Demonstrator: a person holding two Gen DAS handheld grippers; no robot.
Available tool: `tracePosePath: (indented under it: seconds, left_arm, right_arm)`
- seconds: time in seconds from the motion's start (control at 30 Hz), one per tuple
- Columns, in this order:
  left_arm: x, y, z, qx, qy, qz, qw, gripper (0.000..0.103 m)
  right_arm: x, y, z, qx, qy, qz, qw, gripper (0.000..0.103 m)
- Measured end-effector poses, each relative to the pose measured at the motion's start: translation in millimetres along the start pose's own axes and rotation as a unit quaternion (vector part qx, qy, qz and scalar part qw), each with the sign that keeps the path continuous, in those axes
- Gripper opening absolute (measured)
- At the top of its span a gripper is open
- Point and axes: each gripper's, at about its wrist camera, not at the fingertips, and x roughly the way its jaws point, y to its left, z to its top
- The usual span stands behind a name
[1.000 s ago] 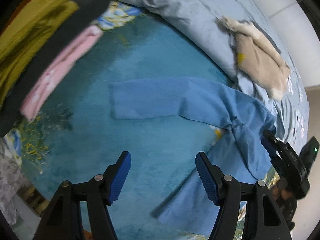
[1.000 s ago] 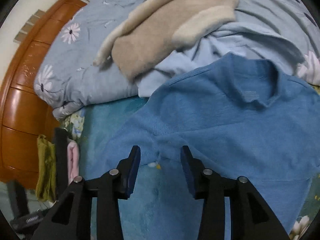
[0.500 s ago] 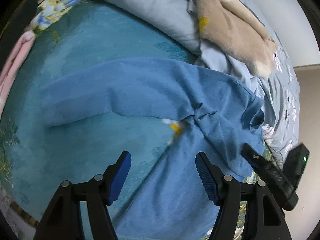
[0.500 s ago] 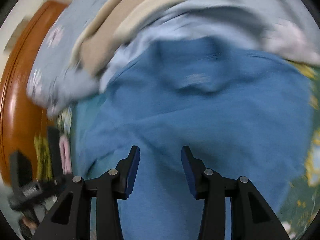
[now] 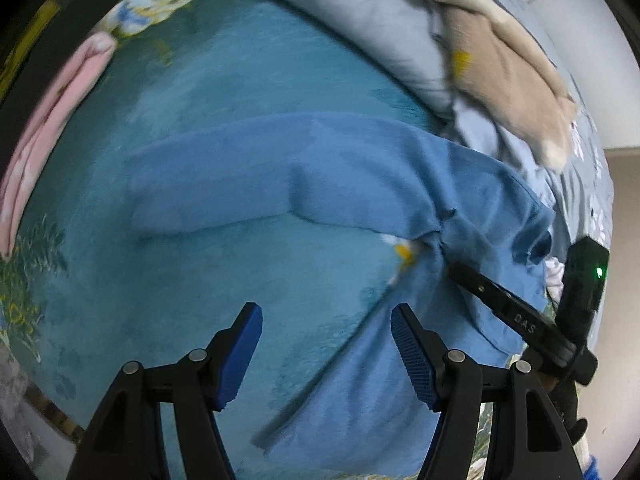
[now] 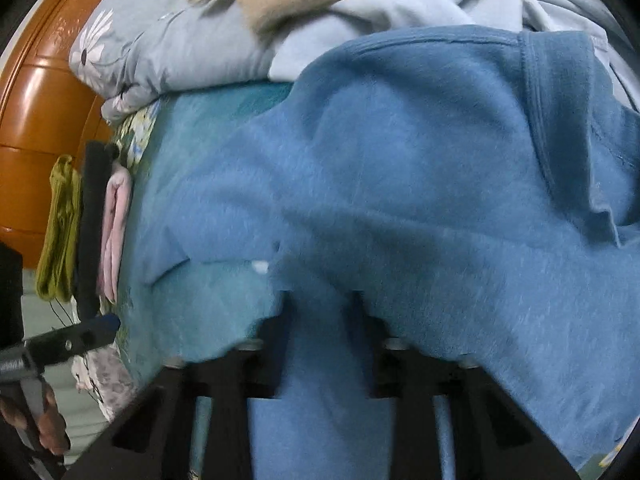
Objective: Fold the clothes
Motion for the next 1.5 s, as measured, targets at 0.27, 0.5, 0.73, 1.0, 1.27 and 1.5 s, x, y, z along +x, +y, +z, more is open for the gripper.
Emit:
tracePosePath:
  seconds: [0.27, 0.5, 0.73, 1.0, 1.27, 1.5]
  left_arm:
    - [-5.4, 21.0, 0.7, -0.042, -0.019, -0.009, 0.9989, 0.071]
    - [-11.8, 51.9, 6.4, -0.09, -0.043, -0.004, 0.995, 0.071]
    - [-16.2, 90.7, 4.3, -0.14, -0.05, 0.01, 0.9888, 0.071]
    - [-6.7, 131.1, 6.3, -0.204, -0.065, 0.015, 0.9766, 0.071]
    - [30.1, 164.4, 13.6, -0.287, -0.067, -0.033, 0.9551, 0.066]
    - [40.1, 189.6, 5.3, -0.385, -0.095, -0.094, 0.9133, 0.029]
  right_arm:
    - [-64.6, -11.7, 4.9, 0.045, -0.065, 0.022, 0.997, 0.004]
    - [-140.6, 29.3, 16.6, 0.009, -0.222, -0.036, 0.974, 0.004]
    - [-24.7, 34.2, 8.8, -0.015, -0.068, -0.078, 0.995, 0.005]
    - [-18.3, 45.3, 0.2, -0.026, -0.028, -0.028, 0.999, 0.047]
    - [-66.0, 40.4, -20.0, 0.014, -0.065, -0.036, 0.997, 0.054]
    - [-94.7, 18.8, -43.8, 0.061, -0.072, -0.07, 0.993, 0.054]
